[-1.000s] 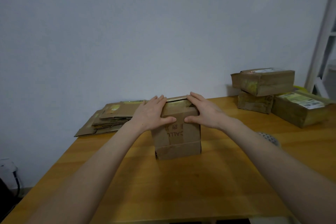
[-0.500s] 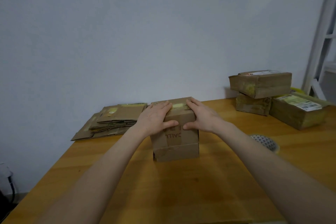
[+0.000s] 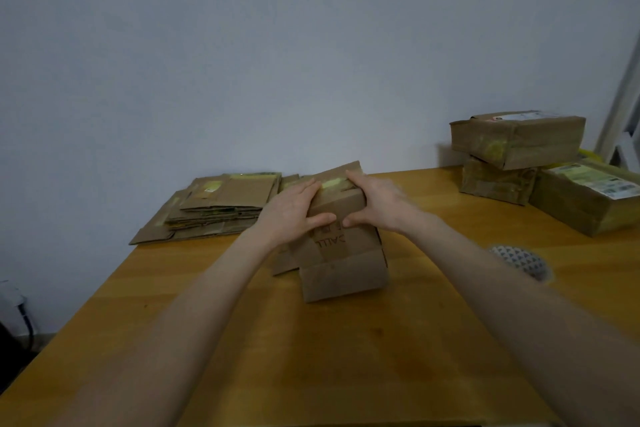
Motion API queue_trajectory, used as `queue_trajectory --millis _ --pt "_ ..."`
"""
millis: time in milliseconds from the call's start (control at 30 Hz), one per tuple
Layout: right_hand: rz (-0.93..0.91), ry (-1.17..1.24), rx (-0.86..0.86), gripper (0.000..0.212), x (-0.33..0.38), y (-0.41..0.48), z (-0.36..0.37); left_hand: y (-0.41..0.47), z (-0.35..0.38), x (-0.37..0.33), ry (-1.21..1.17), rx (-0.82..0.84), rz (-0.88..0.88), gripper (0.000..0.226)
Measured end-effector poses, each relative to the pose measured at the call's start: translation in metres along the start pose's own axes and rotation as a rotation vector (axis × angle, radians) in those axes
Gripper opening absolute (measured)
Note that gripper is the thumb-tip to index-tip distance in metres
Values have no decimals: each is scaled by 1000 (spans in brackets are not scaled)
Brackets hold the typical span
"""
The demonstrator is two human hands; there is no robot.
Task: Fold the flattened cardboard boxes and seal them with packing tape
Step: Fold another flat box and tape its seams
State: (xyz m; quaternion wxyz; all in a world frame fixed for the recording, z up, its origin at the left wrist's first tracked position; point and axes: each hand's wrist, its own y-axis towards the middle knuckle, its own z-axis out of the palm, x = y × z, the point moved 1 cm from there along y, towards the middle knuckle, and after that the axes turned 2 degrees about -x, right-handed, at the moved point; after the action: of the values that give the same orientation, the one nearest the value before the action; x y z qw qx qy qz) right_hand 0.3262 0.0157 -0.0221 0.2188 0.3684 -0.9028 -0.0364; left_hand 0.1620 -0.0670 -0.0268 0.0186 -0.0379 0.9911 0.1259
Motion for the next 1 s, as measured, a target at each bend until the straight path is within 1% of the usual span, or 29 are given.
queue_trajectory --millis 67,200,233,367,667,733,833,933,1000 --pt "16 81 17 96 3 3 9 2 1 6 29 -22 -13 80" --pt "68 142 92 92 -1 1 40 0 14 12 118 111 -12 75" --pt "74 148 94 92 -2 0 44 -2 18 11 143 120 -16 75" --pt "73 127 83 91 -6 -1 48 -8 29 8 190 94 -22 75" --pt "62 78 116 88 -5 -6 45 -11 23 4 192 157 -33 77" --pt "64 46 130 88 -6 -6 42 -11 21 1 220 148 -33 80" --pt "72 75 124 85 -8 -9 43 -13 23 0 220 138 -36 80" --pt "85 70 150 90 -11 -10 42 -11 18 0 188 165 -50 80" --pt "81 93 145 98 -10 -11 37 -7 14 -2 201 149 -53 82"
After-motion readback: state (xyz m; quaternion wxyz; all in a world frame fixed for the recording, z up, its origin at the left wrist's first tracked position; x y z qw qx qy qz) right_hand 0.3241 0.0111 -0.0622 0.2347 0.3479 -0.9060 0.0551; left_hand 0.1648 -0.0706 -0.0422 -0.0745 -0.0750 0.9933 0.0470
